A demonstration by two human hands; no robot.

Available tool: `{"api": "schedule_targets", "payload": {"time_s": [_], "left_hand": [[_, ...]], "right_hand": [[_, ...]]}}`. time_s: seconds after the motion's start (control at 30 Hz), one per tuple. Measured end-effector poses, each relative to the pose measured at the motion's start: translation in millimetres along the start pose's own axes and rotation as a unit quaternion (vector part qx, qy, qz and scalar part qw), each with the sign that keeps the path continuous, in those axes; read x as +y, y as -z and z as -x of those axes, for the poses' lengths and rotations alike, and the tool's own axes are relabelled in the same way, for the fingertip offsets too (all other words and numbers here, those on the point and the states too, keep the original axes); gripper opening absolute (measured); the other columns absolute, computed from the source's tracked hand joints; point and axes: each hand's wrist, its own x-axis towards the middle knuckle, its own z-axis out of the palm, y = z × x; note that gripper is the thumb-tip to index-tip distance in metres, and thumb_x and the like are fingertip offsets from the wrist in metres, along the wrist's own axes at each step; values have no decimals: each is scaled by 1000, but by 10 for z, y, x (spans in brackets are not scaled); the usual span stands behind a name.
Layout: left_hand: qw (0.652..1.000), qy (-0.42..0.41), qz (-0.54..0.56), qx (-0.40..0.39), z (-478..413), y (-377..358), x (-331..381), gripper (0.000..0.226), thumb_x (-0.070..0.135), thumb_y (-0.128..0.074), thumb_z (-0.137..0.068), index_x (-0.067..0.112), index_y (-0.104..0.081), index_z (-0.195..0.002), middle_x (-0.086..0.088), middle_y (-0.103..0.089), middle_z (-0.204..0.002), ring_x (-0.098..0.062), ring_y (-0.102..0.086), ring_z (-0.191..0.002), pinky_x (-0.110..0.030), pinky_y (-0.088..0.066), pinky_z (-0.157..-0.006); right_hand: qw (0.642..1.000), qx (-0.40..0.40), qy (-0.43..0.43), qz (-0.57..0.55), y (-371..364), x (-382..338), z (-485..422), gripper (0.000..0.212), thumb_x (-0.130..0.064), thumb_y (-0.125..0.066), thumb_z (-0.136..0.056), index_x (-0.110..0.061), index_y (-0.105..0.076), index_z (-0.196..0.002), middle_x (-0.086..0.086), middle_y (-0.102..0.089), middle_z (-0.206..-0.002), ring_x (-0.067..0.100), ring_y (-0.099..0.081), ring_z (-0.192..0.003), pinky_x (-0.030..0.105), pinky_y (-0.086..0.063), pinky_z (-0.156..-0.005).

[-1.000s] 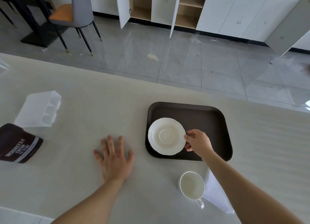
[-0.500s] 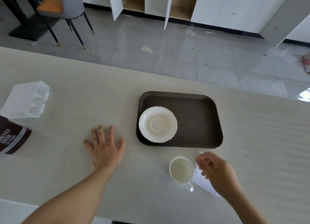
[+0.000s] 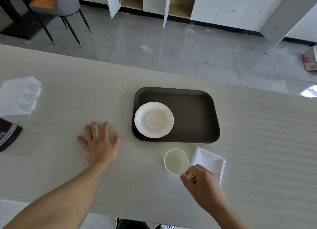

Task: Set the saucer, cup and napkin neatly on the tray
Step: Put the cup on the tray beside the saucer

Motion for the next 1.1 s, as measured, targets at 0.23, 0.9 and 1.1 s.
{"api": "schedule_targets", "payload": {"time_s": [0.23,0.9,1.1], "left_hand": [[1000,-1,-2,3,5,9,5,75,64,-29,-82,28,-35,-147,-13,-25,-160,-34,-14,-148,-64,-8,-115],[1000,1,-4,11,16,14,17,68,53,-53,-87,25,-38,-147,-14,-26,-159,-34,-13,-148,-63,-8,-116],[1000,3,2,13,14,32,30,67,52,-55,-87,25,-39,-147,-14,-26,-159,-35,-14,-148,-62,-7,-115]], "right_hand": [[999,44,-2,-27,-8,31,-35,23,-19,-76,-80,-17,-60,-64,-10,-60,-67,13,-56,-59,25,-46,-55],[994,111,8,-22,559,215,-1226,13,-20,-67,-90,-16,-69,-77,-4,-66,-78,15,-63,-67,31,-54,-59],[995,96,12,-23,494,256,-1388,9,-19,-67,-90,-15,-70,-83,-2,-67,-83,15,-62,-72,22,-45,-57]]}}
